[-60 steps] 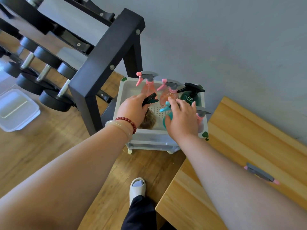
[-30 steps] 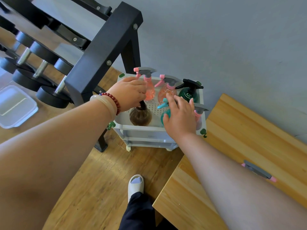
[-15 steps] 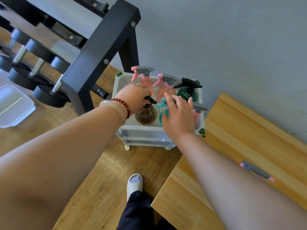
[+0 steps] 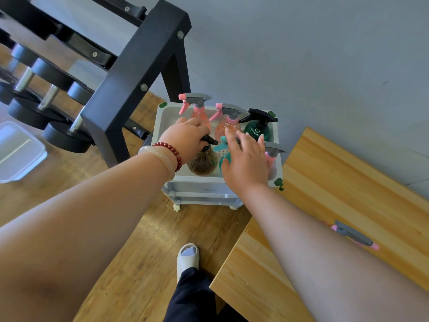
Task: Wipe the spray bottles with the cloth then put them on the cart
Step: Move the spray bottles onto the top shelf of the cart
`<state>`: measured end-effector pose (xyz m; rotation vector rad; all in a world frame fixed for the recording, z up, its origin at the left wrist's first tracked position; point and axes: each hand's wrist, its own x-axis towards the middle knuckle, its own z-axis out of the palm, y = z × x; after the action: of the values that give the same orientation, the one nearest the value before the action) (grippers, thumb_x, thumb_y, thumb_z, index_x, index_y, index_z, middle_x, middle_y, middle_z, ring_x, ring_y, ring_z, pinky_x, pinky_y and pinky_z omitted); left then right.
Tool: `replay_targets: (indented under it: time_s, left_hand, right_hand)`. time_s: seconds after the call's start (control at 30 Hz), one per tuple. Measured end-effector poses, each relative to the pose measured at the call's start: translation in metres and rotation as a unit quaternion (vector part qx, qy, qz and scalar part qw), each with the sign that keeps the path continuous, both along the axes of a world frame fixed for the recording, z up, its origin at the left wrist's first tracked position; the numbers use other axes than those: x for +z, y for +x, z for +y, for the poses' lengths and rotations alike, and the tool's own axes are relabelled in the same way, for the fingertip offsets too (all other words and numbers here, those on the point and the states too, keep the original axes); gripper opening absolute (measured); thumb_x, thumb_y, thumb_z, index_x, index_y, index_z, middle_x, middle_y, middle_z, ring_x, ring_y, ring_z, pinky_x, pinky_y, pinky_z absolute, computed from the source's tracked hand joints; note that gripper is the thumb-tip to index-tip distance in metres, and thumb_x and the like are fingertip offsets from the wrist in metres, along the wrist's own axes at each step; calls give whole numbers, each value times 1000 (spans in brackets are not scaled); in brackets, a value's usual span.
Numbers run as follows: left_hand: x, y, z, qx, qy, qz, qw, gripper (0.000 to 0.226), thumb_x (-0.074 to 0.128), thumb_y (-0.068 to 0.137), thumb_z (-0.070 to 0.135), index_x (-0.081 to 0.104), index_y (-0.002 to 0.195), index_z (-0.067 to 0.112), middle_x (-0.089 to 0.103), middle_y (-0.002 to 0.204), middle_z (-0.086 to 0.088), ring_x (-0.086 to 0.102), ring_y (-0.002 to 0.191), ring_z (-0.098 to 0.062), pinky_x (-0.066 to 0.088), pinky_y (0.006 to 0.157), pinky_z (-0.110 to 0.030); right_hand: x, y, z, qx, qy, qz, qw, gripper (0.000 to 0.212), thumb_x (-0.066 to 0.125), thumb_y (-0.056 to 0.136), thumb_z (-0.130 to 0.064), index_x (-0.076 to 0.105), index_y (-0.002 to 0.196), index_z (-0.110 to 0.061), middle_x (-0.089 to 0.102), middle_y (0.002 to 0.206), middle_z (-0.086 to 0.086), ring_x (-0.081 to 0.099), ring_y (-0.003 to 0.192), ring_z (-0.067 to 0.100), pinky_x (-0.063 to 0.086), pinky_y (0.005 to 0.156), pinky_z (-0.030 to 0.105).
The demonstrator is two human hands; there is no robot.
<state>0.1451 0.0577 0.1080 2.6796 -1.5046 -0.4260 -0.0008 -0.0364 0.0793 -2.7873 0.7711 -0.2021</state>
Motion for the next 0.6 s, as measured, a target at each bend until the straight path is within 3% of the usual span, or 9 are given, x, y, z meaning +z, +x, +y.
replay_targets:
  time_s: [0.1, 0.27, 0.43, 0.6]
  left_hand:
    - [0, -3, 0, 1, -19, -3, 1000, 45, 48, 101, 36, 45, 144, 24, 51, 139, -4, 47, 124, -27, 45, 104, -41]
    - [7, 0, 0, 11, -64, 5, 998, 47, 47, 99, 30, 44, 146, 22, 50, 143, -4, 47, 128, -26, 45, 104, -42]
    - [7, 10, -1, 8, -4, 29, 1000, 32, 50, 101, 30, 59, 128, 17, 63, 120, -5, 58, 109, -23, 49, 93, -34]
    - [8, 13, -6, -9, 23, 17, 1000, 30, 46, 103, 28, 61, 126, 15, 64, 117, -6, 60, 108, -23, 48, 93, -33]
  right_hand:
    - [1, -1, 1, 0, -1, 7, 1000, 66, 51, 97, -22, 20, 155, -25, 27, 158, 8, 15, 149, 27, -18, 112, 36]
    - [3, 2, 0, 0, -14, 19, 1000, 66, 49, 98, -24, 19, 156, -24, 23, 159, 9, 12, 150, 27, -19, 112, 37]
    - [6, 9, -2, -7, -7, -1, 1000, 65, 52, 95, -26, 25, 154, -21, 29, 157, 11, 19, 148, 29, -17, 115, 40]
    - [12, 22, -8, -5, -13, 2, 1000, 69, 54, 95, -34, 22, 155, -21, 29, 157, 11, 17, 148, 29, -18, 115, 41]
